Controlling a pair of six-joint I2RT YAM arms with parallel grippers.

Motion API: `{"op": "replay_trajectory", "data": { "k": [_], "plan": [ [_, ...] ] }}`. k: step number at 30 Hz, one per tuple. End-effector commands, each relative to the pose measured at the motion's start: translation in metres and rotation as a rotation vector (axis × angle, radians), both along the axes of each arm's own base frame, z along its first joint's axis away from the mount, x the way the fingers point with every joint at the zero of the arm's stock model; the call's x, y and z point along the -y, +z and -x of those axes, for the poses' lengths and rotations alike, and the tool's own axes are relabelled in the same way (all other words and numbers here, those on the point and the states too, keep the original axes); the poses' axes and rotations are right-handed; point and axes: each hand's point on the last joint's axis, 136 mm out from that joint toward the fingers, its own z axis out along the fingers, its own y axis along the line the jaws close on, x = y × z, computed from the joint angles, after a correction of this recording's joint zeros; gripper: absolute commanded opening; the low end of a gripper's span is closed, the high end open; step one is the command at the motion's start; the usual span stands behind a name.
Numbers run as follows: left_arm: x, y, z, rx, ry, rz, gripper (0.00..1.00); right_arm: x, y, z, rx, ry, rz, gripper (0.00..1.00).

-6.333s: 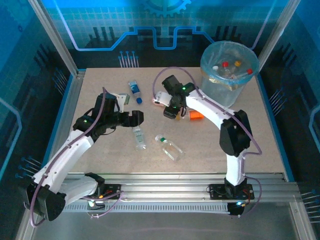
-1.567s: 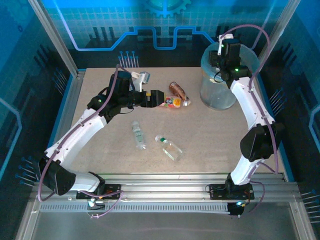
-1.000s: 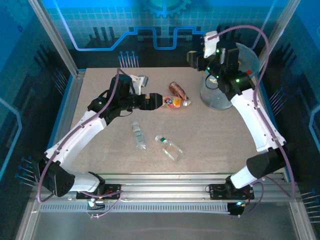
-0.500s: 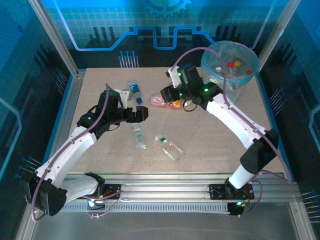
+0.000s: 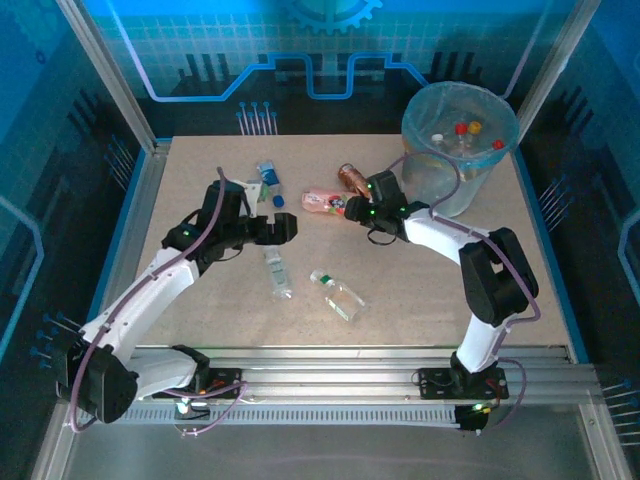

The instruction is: Put the plastic bottles in the bin

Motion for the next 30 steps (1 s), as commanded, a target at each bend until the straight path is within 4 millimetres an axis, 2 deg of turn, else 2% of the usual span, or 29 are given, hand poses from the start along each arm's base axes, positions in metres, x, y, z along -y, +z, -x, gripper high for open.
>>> {"op": "replay_trajectory", "data": {
  "k": [1, 8, 13, 30],
  "plan": [
    [0.001, 0.003, -0.008, 0.024, -0.012, -0.003, 0.99, 0.003, 0.007, -0.024, 0.060, -0.115, -0.132, 0.57],
    [0.003, -0.001, -0.013, 0.009, -0.018, -0.003, 0.99, 0.030, -0.008, -0.032, 0.056, -0.226, -0.175, 0.54],
    [0.004, -0.001, -0.014, 0.005, -0.020, 0.002, 0.99, 0.043, -0.021, -0.033, 0.040, -0.281, -0.195, 0.56],
    [0.002, -0.004, -0.014, -0.006, -0.016, -0.004, 0.99, 0.052, -0.049, -0.042, 0.013, -0.338, -0.196, 0.61]
  ]
}}
